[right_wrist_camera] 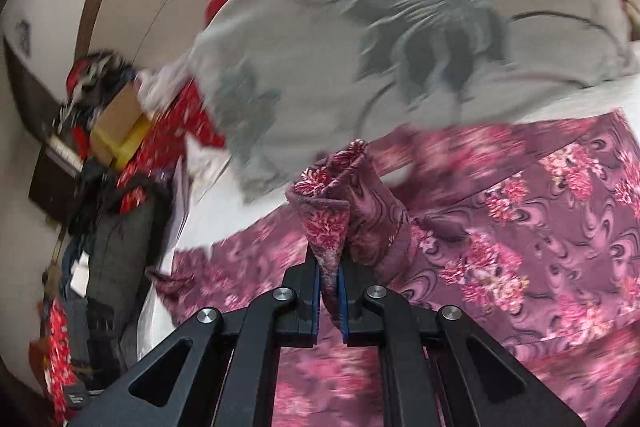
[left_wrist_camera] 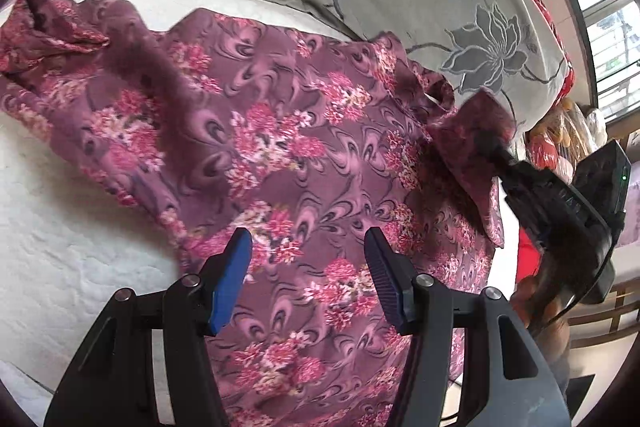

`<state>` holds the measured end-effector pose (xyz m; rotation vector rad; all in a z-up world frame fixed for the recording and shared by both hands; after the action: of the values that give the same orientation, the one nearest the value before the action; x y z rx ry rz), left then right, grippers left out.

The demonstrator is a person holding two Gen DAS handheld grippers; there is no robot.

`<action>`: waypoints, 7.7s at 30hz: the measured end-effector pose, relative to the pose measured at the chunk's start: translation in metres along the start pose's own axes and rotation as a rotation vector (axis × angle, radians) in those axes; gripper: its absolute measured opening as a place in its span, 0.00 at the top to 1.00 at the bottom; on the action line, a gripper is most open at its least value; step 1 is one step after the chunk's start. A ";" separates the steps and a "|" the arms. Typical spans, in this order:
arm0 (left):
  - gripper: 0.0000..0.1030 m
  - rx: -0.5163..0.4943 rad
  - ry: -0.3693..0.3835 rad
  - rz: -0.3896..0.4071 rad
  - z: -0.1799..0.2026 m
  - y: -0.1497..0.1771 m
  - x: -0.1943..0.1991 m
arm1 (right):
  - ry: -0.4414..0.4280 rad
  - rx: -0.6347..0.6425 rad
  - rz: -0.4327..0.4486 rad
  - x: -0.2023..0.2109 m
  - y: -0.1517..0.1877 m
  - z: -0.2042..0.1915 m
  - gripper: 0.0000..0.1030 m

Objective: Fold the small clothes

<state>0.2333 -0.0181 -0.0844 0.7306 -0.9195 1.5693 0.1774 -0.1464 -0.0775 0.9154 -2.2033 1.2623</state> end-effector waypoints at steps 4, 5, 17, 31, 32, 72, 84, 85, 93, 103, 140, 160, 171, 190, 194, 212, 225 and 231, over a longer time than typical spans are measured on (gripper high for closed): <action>0.45 0.015 0.012 0.002 -0.005 -0.001 0.004 | -0.036 0.029 -0.059 -0.028 0.020 -0.033 0.93; 0.45 0.019 0.014 0.000 -0.006 0.000 0.003 | -0.039 0.029 -0.069 -0.031 0.024 -0.035 0.89; 0.45 0.062 0.094 -0.103 0.026 0.023 -0.039 | -0.085 -0.103 -0.116 0.013 0.067 0.010 0.54; 0.94 0.125 0.034 0.072 0.052 -0.011 -0.048 | 0.125 -0.332 0.045 0.136 0.079 0.175 0.54; 0.94 0.125 0.035 0.097 0.050 -0.015 -0.040 | 0.129 -0.347 0.056 0.138 0.079 0.181 0.54; 0.70 0.133 -0.039 0.076 -0.002 -0.009 -0.036 | 0.308 0.089 0.066 0.072 0.055 0.108 0.62; 0.51 0.188 -0.184 0.319 -0.134 -0.101 0.102 | 0.083 0.241 -0.090 -0.069 0.076 -0.043 0.60; 0.50 0.188 -0.198 0.316 -0.147 -0.106 0.107 | 0.102 0.275 -0.111 -0.082 0.084 -0.047 0.55; 0.46 -0.095 -0.291 0.227 -0.156 -0.134 0.098 | 0.190 0.465 -0.008 -0.081 0.100 -0.059 0.43; 0.43 -0.547 -0.551 0.122 -0.138 -0.143 0.054 | 0.124 0.419 0.005 -0.083 0.097 -0.055 0.39; 0.83 -0.184 -0.062 0.256 0.005 -0.099 0.092 | 0.185 0.427 -0.111 -0.063 0.085 -0.050 0.34; 0.83 -0.249 0.014 0.099 0.167 -0.014 -0.033 | 0.501 0.300 -0.005 0.040 0.096 0.131 0.09; 0.72 -0.093 -0.087 -0.066 0.144 0.021 -0.124 | 0.487 0.309 0.012 0.037 0.098 0.126 0.05; 0.46 0.294 0.111 0.074 -0.015 0.018 -0.020 | 0.028 -0.205 -0.001 0.041 0.059 0.118 0.04; 0.46 0.294 0.106 0.060 -0.017 0.019 -0.029 | -0.004 -0.198 -0.058 0.005 0.062 0.095 0.18; 0.46 0.331 0.160 0.065 -0.038 0.025 -0.022 | 0.050 -0.107 0.155 0.078 -0.011 0.131 0.93; 0.81 0.420 0.093 0.093 -0.056 0.006 -0.020 | 0.075 -0.254 0.168 0.084 0.016 0.189 0.93; 0.81 0.408 0.110 0.077 -0.061 0.017 -0.021 | 0.338 -0.138 0.002 0.078 0.039 0.200 0.87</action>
<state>0.2223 0.0226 -0.1357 0.8898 -0.5554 1.8725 0.0863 -0.3324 -0.1470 0.5967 -1.9939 1.1537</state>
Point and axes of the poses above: each gripper's, at about its wrist camera, not at the fingertips, and x roughly against the way its jaws point, z to its right, y to its underside, the point moved 7 cm from there along -x, roughly the way its jaws point, and after that the axes turned 8 degrees about x, right-handed, at the moved point
